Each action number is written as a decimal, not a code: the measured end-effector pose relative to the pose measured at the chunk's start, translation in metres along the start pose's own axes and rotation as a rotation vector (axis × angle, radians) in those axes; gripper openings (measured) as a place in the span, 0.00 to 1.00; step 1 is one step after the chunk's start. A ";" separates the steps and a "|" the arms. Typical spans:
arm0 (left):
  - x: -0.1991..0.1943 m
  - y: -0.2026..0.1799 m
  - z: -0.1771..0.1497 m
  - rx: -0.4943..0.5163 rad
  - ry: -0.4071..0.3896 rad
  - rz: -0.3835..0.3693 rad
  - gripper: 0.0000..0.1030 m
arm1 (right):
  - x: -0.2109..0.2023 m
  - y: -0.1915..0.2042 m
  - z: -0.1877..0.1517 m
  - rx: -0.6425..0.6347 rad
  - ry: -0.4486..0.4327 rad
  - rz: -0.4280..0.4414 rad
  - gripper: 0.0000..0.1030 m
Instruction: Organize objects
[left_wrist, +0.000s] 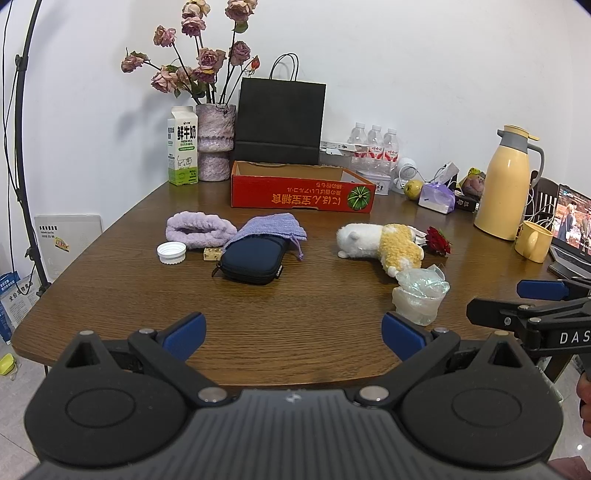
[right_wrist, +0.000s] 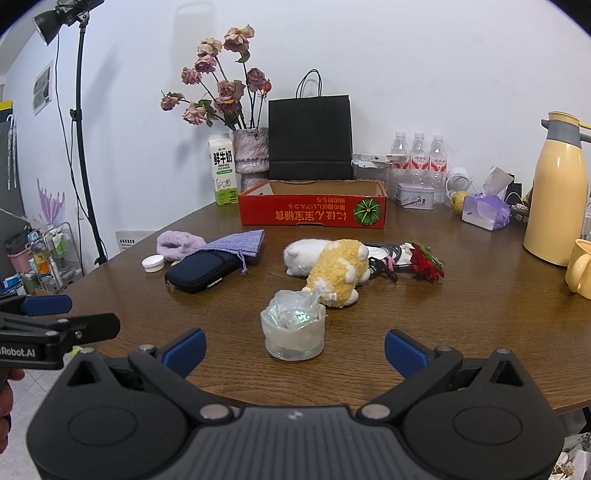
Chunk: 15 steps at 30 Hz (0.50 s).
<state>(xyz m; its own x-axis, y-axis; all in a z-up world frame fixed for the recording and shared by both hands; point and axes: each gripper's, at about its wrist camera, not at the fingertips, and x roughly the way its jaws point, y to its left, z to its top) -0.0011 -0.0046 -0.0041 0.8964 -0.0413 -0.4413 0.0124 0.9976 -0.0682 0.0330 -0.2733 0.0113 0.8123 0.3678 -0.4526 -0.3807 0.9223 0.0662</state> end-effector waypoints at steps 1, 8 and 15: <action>0.000 0.000 0.000 0.000 0.000 -0.001 1.00 | 0.000 0.000 0.000 0.000 0.000 0.000 1.00; 0.000 -0.002 -0.001 0.000 0.001 -0.001 1.00 | 0.000 0.000 0.000 0.000 0.000 -0.001 1.00; 0.001 -0.005 -0.003 -0.002 0.004 0.001 1.00 | 0.000 0.000 0.000 0.001 0.001 0.000 1.00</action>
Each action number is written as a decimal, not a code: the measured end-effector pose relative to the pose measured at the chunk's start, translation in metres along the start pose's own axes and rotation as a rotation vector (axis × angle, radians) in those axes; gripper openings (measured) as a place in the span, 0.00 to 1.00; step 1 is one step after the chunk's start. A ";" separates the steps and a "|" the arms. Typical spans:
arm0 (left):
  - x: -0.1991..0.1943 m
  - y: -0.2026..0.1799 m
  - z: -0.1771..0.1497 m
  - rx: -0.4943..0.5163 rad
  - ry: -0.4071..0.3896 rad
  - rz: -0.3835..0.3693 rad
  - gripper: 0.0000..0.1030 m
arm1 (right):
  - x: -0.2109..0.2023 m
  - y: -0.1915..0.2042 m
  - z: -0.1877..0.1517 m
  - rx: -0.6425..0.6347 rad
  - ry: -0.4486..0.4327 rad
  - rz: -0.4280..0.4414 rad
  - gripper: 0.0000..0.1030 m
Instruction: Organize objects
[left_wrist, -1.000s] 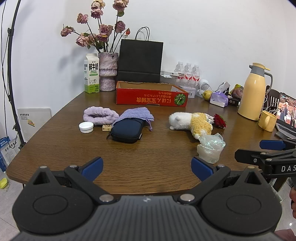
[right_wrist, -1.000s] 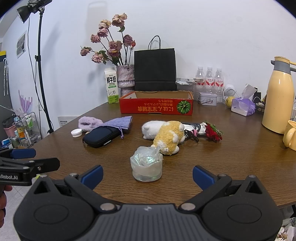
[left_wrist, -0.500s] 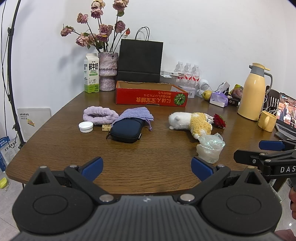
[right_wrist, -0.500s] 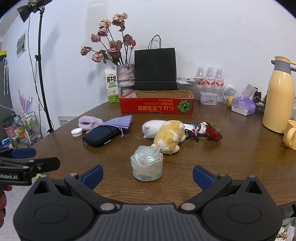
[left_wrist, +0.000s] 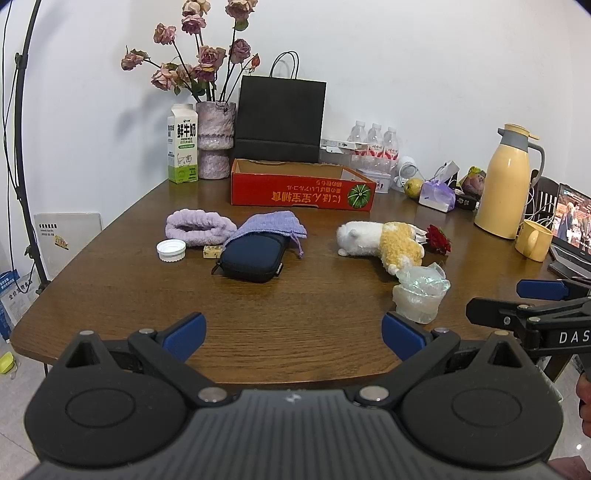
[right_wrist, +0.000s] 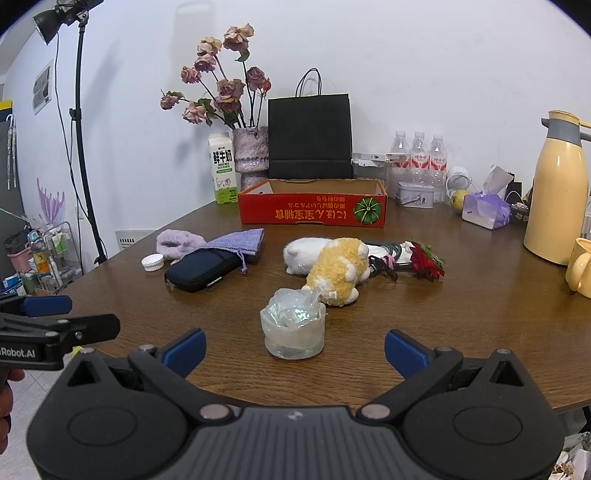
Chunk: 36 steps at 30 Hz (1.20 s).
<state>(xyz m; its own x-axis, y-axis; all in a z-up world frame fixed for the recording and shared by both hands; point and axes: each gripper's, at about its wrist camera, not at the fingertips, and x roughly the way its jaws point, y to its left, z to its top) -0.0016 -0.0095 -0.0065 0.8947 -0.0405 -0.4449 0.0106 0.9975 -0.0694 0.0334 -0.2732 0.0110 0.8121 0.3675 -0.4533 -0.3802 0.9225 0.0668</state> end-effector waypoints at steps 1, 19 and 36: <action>0.000 -0.001 0.000 0.000 0.000 0.000 1.00 | 0.001 0.000 0.000 0.001 0.001 0.000 1.00; 0.015 0.007 0.000 -0.012 0.030 0.010 1.00 | 0.023 0.001 -0.007 0.010 0.033 0.008 1.00; 0.050 0.029 0.005 -0.041 0.065 0.033 1.00 | 0.069 0.003 -0.003 0.002 0.082 0.010 1.00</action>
<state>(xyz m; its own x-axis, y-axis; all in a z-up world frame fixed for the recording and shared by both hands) 0.0454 0.0177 -0.0262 0.8635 -0.0130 -0.5042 -0.0376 0.9952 -0.0900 0.0864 -0.2454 -0.0227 0.7690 0.3661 -0.5241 -0.3872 0.9190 0.0739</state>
